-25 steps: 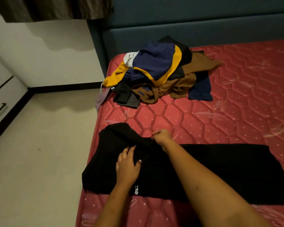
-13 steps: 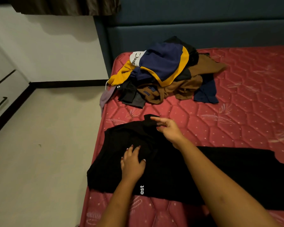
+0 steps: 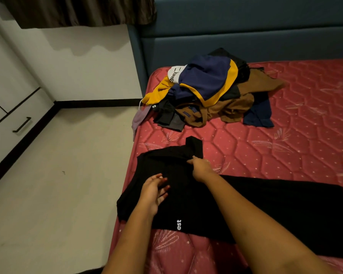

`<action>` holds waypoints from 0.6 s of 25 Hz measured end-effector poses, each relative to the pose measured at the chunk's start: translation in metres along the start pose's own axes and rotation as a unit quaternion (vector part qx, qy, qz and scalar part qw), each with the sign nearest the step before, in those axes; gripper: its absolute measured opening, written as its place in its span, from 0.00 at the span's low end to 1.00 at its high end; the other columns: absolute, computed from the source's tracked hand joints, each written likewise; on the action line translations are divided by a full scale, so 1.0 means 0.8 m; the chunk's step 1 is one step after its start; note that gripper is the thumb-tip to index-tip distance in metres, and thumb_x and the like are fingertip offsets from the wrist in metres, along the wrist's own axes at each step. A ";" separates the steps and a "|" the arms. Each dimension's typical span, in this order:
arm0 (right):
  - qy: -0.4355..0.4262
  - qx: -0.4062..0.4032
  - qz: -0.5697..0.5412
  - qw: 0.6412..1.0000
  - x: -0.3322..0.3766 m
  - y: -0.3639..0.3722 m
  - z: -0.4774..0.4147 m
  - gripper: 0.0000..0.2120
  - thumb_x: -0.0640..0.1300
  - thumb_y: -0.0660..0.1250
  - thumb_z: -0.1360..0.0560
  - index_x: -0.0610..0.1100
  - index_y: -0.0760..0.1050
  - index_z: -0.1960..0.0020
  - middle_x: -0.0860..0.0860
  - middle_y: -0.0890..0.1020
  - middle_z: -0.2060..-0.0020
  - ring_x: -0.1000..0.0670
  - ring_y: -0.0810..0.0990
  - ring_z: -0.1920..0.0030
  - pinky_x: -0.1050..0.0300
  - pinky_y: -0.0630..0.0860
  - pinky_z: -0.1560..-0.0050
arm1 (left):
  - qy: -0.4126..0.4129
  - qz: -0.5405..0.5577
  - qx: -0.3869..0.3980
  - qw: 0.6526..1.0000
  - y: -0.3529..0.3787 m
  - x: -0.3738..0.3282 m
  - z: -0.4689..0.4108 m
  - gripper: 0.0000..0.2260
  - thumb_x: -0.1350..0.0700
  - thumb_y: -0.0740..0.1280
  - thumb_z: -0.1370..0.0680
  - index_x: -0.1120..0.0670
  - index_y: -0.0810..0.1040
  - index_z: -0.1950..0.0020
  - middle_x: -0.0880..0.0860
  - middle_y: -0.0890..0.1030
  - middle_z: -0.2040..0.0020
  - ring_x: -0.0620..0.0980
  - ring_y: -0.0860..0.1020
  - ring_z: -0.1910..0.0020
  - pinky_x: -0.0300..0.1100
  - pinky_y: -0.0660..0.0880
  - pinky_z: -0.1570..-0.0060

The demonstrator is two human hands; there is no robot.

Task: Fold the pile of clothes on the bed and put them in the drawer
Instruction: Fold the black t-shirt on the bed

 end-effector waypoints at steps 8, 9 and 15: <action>0.032 -0.218 -0.440 0.870 -0.018 -0.002 0.042 0.33 0.22 0.51 0.33 0.43 0.77 0.36 0.47 0.77 0.36 0.49 0.74 0.34 0.60 0.71 0.35 | -0.029 0.026 0.016 0.999 0.005 0.014 0.012 0.08 0.57 0.57 0.17 0.51 0.75 0.45 0.51 0.80 0.47 0.51 0.78 0.52 0.47 0.69 0.45; 0.002 -0.209 -0.461 0.863 -0.010 -0.007 0.054 0.32 0.22 0.51 0.32 0.43 0.77 0.36 0.49 0.76 0.36 0.51 0.73 0.33 0.63 0.68 0.33 | -0.029 0.028 0.022 0.999 0.004 0.016 0.016 0.09 0.55 0.57 0.17 0.52 0.75 0.42 0.51 0.79 0.44 0.52 0.78 0.50 0.47 0.69 0.43; -0.154 0.113 -0.301 0.934 -0.012 0.015 0.134 0.27 0.21 0.53 0.36 0.40 0.83 0.49 0.44 0.82 0.44 0.56 0.70 0.34 0.77 0.61 0.39 | -0.013 0.067 0.043 0.997 -0.029 0.025 0.029 0.25 0.35 0.54 0.21 0.48 0.69 0.30 0.53 0.74 0.36 0.58 0.72 0.34 0.54 0.70 0.38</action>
Point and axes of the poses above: each hand's wrist, its own z-axis away from the middle knuckle, its own y-axis out of the palm, x = y × z, the point moved 1 cm from there along -z, towards the middle knuckle
